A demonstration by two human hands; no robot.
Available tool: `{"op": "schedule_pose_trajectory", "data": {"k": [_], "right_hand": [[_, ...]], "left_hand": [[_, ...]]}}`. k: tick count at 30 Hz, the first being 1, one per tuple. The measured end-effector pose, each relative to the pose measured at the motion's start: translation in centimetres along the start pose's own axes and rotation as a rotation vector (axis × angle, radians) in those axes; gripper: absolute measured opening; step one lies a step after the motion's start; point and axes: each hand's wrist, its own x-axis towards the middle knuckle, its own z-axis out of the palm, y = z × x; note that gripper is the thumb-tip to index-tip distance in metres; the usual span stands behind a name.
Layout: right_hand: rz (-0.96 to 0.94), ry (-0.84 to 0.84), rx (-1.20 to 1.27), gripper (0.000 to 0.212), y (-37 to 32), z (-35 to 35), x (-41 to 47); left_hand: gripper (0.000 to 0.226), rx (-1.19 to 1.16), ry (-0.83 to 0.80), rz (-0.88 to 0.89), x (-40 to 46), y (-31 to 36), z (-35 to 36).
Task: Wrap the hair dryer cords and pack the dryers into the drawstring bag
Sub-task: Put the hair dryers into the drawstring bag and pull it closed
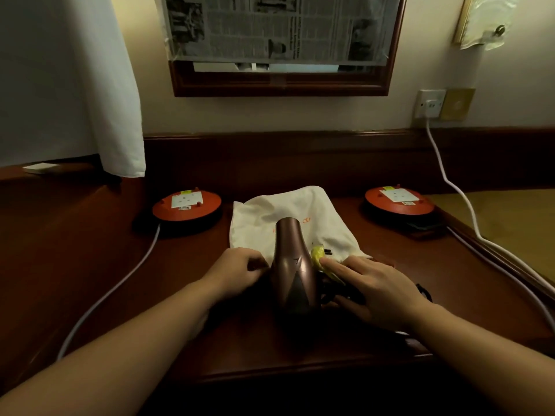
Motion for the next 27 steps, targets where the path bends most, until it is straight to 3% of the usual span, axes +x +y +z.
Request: {"op": "schedule_pose_trajectory", "data": {"k": [4,14,27], "right_hand": [[-0.066,0.017,-0.002,0.073,-0.4,-0.4,-0.2],[-0.201,-0.008,0.036,0.062,-1.7,-0.9,-0.2],[-0.019,-0.088,0.007,0.069,-1.9,-0.5,3.2]], "left_hand": [[0.003,-0.144,-0.008,-0.059,0.7,-0.7,-1.2],[0.024,-0.175,0.226,-0.014,1.8,-0.5,-4.0],[0.027,-0.059,0.315,0.256,0.6,0.8,-4.4]]}}
